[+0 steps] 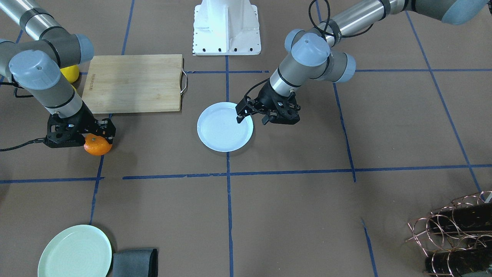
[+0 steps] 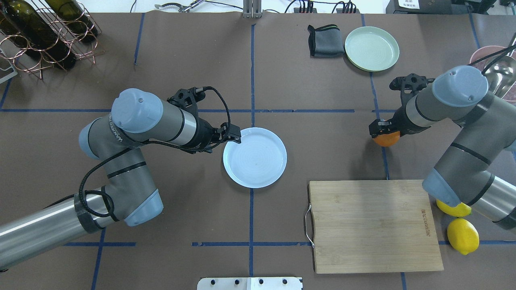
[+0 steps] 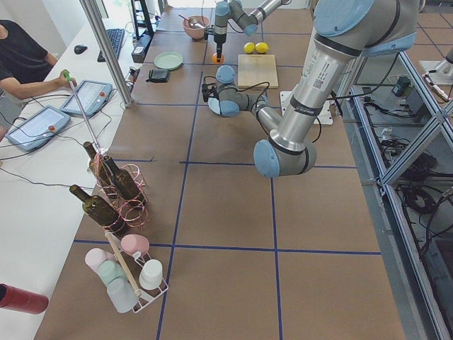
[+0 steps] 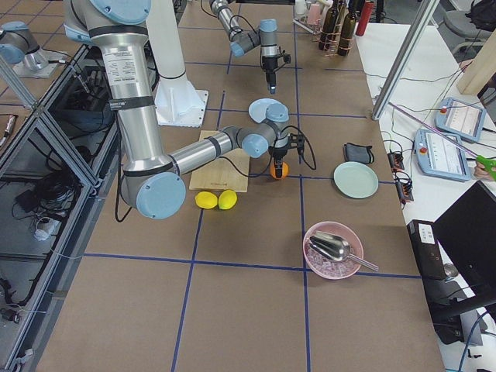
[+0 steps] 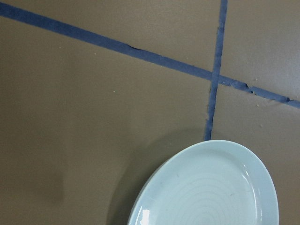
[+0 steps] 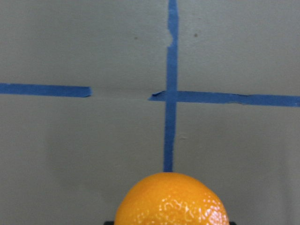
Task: Pick orange to plate
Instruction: 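Lower the orange onto the plate with the right gripper while the left releases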
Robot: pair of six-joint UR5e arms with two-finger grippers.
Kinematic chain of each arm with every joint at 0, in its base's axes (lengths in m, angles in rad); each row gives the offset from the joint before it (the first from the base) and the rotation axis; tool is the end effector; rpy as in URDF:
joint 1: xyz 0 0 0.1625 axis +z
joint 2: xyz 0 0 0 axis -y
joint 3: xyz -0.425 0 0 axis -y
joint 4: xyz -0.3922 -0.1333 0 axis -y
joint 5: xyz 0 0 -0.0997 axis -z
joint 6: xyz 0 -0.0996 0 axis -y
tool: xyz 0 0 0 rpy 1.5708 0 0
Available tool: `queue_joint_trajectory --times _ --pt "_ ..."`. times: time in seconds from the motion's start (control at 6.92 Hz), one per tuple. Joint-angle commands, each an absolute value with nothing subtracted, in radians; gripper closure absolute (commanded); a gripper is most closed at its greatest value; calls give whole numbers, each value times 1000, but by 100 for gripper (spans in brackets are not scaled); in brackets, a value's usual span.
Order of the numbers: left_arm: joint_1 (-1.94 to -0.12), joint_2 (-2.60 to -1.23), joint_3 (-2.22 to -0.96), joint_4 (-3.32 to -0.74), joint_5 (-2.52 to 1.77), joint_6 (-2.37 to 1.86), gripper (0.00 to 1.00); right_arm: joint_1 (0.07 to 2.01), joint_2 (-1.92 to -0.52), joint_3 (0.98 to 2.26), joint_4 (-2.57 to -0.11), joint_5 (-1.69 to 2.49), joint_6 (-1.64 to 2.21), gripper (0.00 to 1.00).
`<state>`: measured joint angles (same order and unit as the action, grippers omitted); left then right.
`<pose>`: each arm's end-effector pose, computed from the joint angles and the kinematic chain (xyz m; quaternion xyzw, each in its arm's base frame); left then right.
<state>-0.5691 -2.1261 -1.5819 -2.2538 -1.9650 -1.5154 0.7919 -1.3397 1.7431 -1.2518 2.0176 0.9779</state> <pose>0.5163 -0.4431 0.2476 0.0250 0.5946 -0.0913 0.7984 -0.3518 -0.4849 0.4237 0.0605 -0.3976 0.0127 0.9155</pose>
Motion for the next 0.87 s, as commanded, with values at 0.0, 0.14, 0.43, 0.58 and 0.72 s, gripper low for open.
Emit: queue_joint_trajectory --times 0.0,0.14,0.43,0.58,0.72 --pt "-580 -2006 -1746 -2301 -1967 -1519 1 679 -1145 1753 -1261 2027 1249 100" --pt "-589 -1993 -1785 -2312 -1967 -1522 1 617 -1047 1712 -1252 1993 1352 100" --pt "-603 -1959 -1807 -2312 -1968 -1522 1 499 -951 1639 -1247 1840 1434 100" --pt "-620 -1921 -1833 -2313 -1971 -1519 1 488 -930 1606 -1247 1816 1434 100" --pt "-632 -1904 -1845 -2313 -1974 -1519 1 482 -920 1580 -1243 1815 1433 100"
